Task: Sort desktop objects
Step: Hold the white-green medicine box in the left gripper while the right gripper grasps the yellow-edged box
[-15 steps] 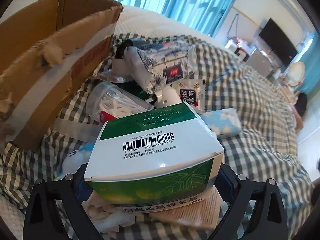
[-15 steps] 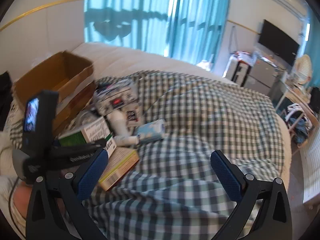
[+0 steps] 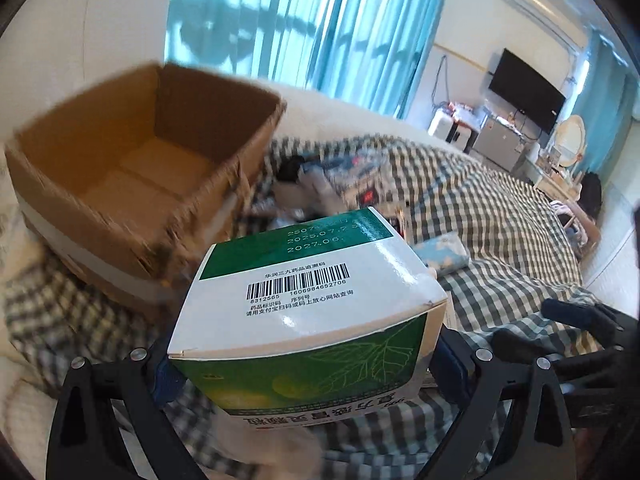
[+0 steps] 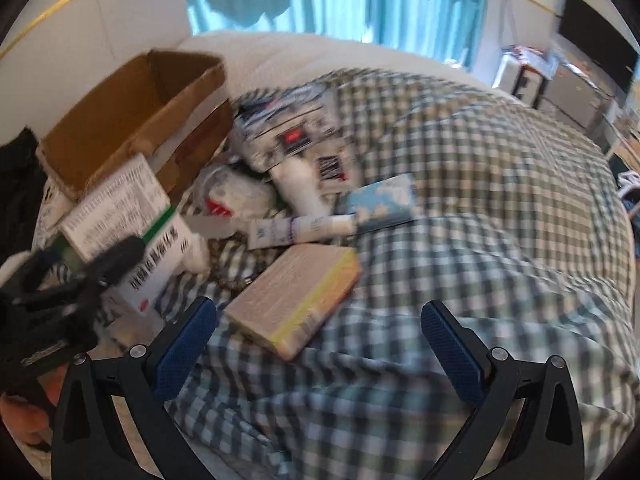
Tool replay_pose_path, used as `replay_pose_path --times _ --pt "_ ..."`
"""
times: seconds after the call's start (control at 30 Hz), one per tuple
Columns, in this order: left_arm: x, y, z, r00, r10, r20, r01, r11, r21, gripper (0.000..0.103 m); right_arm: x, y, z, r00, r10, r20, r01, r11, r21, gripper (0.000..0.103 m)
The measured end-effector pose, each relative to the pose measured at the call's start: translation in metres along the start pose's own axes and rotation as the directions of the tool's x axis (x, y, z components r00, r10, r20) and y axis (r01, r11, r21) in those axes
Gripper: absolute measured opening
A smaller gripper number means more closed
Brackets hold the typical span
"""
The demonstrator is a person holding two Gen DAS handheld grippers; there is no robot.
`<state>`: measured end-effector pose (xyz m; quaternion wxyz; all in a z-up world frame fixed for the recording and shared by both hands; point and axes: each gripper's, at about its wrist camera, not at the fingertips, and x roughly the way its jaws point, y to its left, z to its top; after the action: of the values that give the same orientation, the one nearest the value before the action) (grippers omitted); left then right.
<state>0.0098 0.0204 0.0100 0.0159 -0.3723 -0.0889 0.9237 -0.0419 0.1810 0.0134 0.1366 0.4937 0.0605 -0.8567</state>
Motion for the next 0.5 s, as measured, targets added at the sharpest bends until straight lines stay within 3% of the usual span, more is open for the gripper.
replay_pose_path --times 0.07,0.13,0.2,0.3,0.5 --pt "-0.006 -0.001 0.002 0.995 0.088 0.056 -0.090 0.995 0.046 0.099 0.010 0.005 0.004 1.000 -0.007 -0.028 0.007 1.000 0.004 0.101" --pt "-0.007 0.006 0.003 0.991 0.113 0.068 -0.118 0.991 0.059 0.099 0.021 0.007 0.006 0.998 -0.025 -0.060 0.026 1.000 0.017 0.097" --pt "-0.007 0.015 0.003 0.997 0.058 0.055 -0.061 0.997 0.040 0.099 0.030 0.005 0.007 0.995 -0.013 -0.096 0.018 0.999 0.045 0.088" --pt "-0.011 0.019 -0.001 0.997 0.044 0.062 -0.047 0.998 0.045 0.099 0.044 0.003 0.006 0.990 -0.028 -0.138 0.039 0.996 0.076 0.087" --pt "-0.026 0.021 -0.006 0.996 0.036 0.081 -0.042 0.996 0.073 0.099 0.053 0.030 -0.004 0.981 -0.153 -0.121 0.149 0.988 -0.037 0.088"
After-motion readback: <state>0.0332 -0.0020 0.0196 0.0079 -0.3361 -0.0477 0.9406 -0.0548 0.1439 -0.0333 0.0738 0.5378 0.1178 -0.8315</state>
